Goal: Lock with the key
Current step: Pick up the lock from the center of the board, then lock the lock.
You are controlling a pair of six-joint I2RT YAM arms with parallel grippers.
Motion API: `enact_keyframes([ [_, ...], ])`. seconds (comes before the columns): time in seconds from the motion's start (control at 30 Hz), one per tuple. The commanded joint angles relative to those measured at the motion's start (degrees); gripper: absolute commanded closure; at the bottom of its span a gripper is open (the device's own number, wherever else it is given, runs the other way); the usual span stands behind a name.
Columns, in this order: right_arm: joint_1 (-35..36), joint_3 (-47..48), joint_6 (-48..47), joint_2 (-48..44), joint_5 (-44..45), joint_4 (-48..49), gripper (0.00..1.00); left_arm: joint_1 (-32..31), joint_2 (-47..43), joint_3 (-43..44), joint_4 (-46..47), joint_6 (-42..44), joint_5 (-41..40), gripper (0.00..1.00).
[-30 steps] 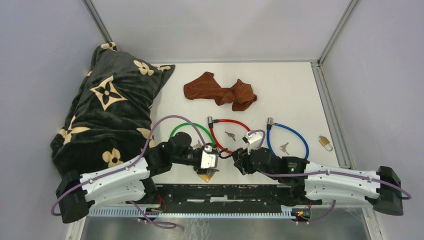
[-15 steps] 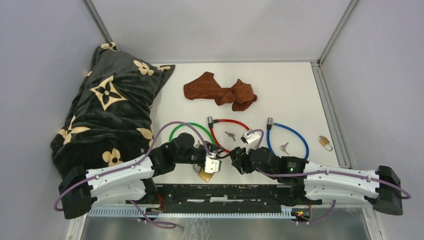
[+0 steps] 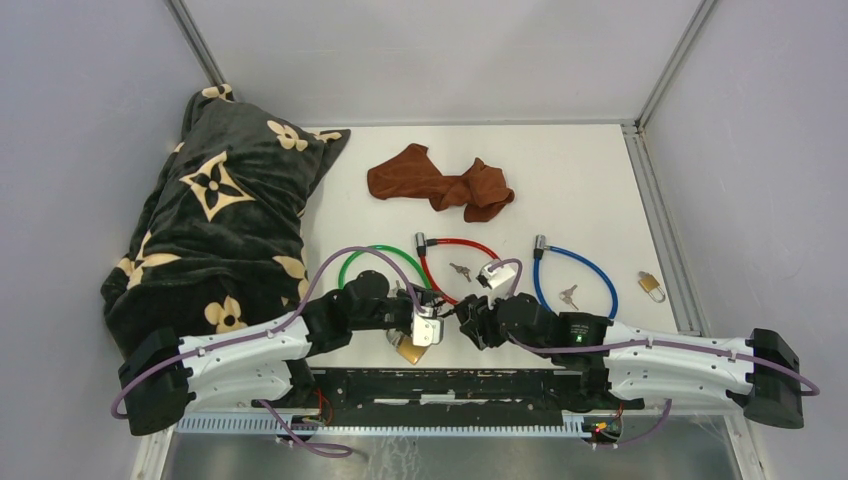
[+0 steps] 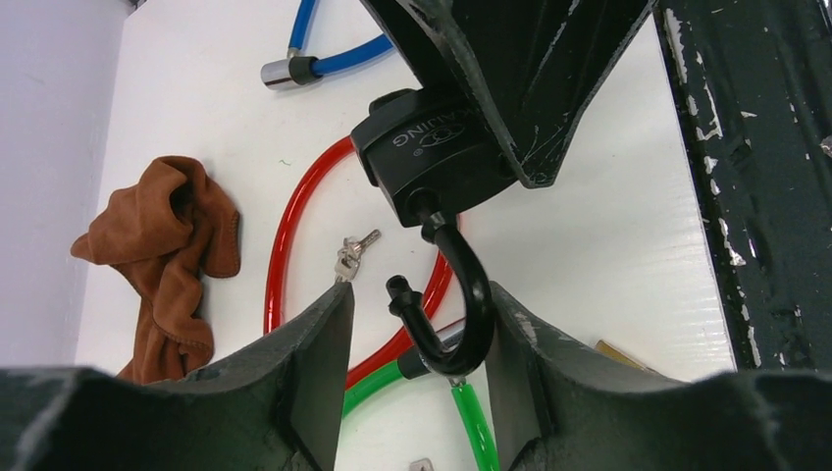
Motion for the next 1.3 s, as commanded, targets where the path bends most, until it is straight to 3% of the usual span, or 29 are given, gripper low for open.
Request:
enact_keyframes([
  [0.0,-0.11,4.03,-0.4,-0.54,-0.18,6.76,1.0,-0.32,-0.29,-0.57,3.88,0.4,-0.95,0.49],
  [0.03,-0.11,4.03,-0.45,-0.37,-0.44,7.04,1.0,-0.34,-0.44,-0.6,4.2,0.3,-0.74,0.55],
  [0.17,-0.09,4.05,-0.95,-0.12,-1.71,8.37,1.0,-0.43,-0.92,-0.51,5.63,-1.16,-0.51,0.95],
  [0.27,-0.1,3.58,-2.01,-0.73,-2.21,9.57,1.0,-0.3,-2.38,-0.03,7.37,-5.63,-1.59,0.98],
  [0.3,-0.1,2.99,-2.71,-1.28,-2.98,10.5,0.96,-0.3,-2.95,0.22,7.87,-8.07,-2.27,0.98],
  [0.33,-0.11,2.47,-3.63,-1.94,-3.94,11.64,0.78,-0.25,-3.64,0.52,8.24,-11.06,-3.43,0.98],
  [0.37,-0.12,1.76,-5.42,-2.67,-4.82,12.64,0.52,-0.01,-4.35,0.8,8.62,-14.52,-4.73,0.98],
  [0.4,-0.11,1.39,-7.22,-3.45,-5.08,12.96,0.37,0.52,-5.13,1.13,8.86,-18.67,-5.79,0.98],
  [0.5,-0.48,0.51,-11.77,-6.55,-3.55,11.01,0.07,3.98,-8.35,2.16,8.82,-31.94,-4.07,0.98],
  [0.53,-1.06,-0.31,-13.97,-7.89,-3.99,11.2,0.02,5.52,-9.57,2.4,8.82,-36.0,-1.87,0.98],
  [0.63,-4.55,-4.82,-21.99,-13.86,-12.59,18.57,0.02,7.54,-14.14,2.28,7.61,-41.83,5.68,0.98],
  [0.8,-14.83,-8.94,-27.03,-17.78,-34.43,32.41,0.02,9.79,-18.62,3.03,5.87,-48.07,8.37,0.98],
  [1.1,-26.76,-7.84,-22.27,-7.6,-59.69,50.4,0.02,13.69,-25.28,4.41,6.27,-55.46,14.44,0.98],
  [1.27,-26.68,-4.5,-17.8,-0.4,-65.9,55.43,0.14,14.75,-27.27,3.73,7.16,-55.88,14.95,0.98],
])
